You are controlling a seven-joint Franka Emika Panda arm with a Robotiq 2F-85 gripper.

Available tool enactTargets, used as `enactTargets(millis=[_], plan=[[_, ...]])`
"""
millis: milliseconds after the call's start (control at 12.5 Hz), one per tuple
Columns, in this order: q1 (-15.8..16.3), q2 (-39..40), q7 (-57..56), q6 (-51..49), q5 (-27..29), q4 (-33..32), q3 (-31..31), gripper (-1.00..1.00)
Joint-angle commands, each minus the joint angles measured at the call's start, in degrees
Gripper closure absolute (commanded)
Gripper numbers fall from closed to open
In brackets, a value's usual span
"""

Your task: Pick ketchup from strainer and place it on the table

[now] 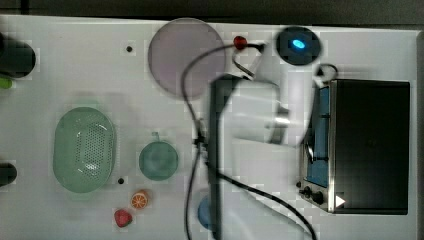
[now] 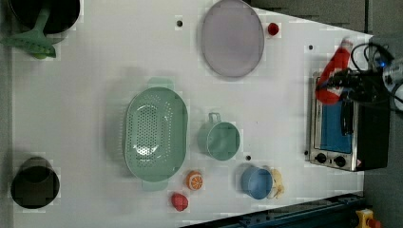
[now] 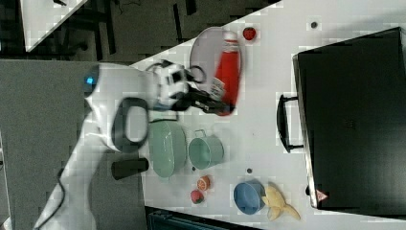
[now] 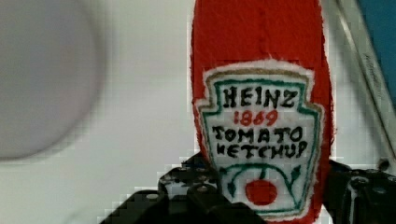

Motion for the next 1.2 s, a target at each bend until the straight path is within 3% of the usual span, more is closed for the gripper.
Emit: enactTargets(millis=[80,560,640,880,960,1200], plan=[[2.5,-1.6,-5.2,5.2,0.1,-6.6,1.4,-0.21],[2.8,0.2,-3.8,20.0,0.1,-18.6,3.9,-0.21],[2.9,1.2,-3.8,21.5,0.1,-19.0,4.3,-0.27],[2.9,2.2,-3.8,22.6,0.1,-18.9,5.0,-0.91],[2.9,1.2,-3.8,22.4,0.1,-18.6,5.0,-1.00],[2.9,-3.6,-3.7,22.1,0.1,-15.1,4.6,-1.00]])
